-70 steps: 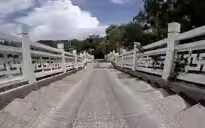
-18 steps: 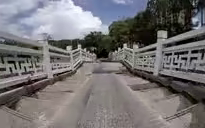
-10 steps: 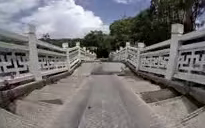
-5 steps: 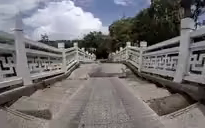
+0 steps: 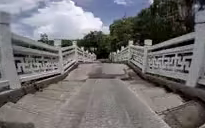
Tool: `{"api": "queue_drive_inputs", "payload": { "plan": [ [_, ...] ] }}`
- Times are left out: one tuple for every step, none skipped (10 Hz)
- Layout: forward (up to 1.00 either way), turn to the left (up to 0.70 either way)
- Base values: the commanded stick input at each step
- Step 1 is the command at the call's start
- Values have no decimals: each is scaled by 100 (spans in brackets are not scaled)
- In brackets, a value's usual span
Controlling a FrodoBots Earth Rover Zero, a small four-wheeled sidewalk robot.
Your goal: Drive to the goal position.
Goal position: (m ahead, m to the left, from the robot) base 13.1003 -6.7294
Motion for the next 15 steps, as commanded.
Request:
{"api": "queue_drive_inputs", "payload": {
  "plan": [
    [70,-14],
    [70,-9],
    [70,-3],
    [70,0],
    [70,0],
    [70,0],
    [70,0],
    [70,0],
    [70,0],
    [70,0],
    [70,0],
    [70,0],
    [70,0],
    [70,0],
    [70,0]
  ]
}}
